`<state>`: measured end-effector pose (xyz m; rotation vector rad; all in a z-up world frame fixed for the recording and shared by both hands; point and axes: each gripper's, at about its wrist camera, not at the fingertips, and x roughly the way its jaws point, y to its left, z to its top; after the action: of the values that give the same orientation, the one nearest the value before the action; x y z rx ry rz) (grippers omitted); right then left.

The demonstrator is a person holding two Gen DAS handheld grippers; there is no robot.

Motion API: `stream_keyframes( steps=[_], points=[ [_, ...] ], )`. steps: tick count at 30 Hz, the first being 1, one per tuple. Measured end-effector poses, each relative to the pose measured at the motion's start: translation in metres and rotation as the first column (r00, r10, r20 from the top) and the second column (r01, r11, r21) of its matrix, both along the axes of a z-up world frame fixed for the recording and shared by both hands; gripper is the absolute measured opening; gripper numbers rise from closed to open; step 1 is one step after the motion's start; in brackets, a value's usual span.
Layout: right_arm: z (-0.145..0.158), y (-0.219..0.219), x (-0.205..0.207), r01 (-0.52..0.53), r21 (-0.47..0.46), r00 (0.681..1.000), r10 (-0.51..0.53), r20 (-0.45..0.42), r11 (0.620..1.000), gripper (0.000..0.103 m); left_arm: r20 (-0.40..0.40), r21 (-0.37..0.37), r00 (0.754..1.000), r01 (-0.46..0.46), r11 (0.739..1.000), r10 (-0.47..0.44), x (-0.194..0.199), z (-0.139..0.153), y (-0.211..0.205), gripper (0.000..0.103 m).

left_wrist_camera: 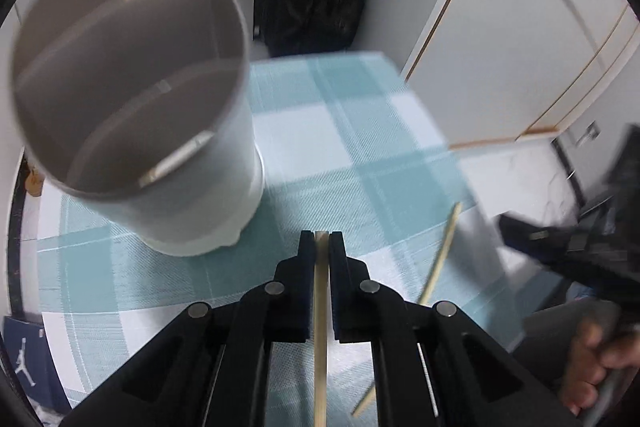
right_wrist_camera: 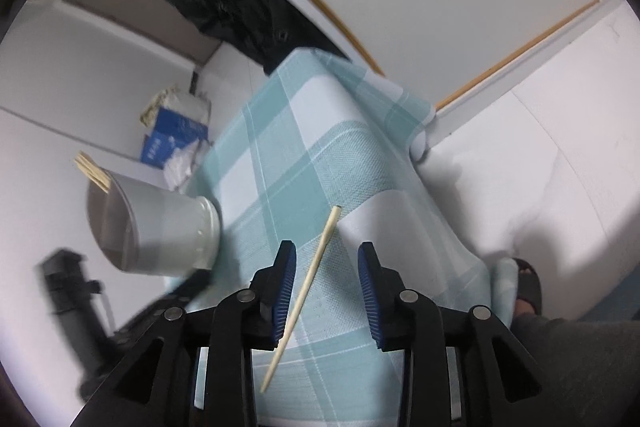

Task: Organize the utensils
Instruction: 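Carry both held chopsticks up over the white holder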

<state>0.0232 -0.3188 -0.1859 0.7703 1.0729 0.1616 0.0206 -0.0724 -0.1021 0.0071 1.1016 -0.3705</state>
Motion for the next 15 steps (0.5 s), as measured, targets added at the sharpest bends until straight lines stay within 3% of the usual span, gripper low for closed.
stream_keyframes(
  steps=[4, 9, 15],
  points=[
    [-0.004, 0.014, 0.018, -0.066, -0.031, 0.997, 0.064, -0.047, 0.997, 0.032, 0.051, -0.070, 0.999, 0.004, 0.998, 0.000, -0.010, 0.025, 0.013, 0.003],
    [-0.008, 0.017, 0.038, -0.071, -0.082, 0.990, 0.061, -0.128, 0.994, 0.032, 0.100, -0.108, 0.995, 0.002, 0.994, 0.009, -0.019, 0.044, 0.027, 0.003],
    [-0.009, 0.034, 0.065, -0.138, -0.220, 0.967, 0.083, -0.240, 0.966, 0.031, 0.179, -0.161, 0.982, -0.026, 0.987, 0.055, -0.026, 0.068, 0.045, 0.003]
  ],
)
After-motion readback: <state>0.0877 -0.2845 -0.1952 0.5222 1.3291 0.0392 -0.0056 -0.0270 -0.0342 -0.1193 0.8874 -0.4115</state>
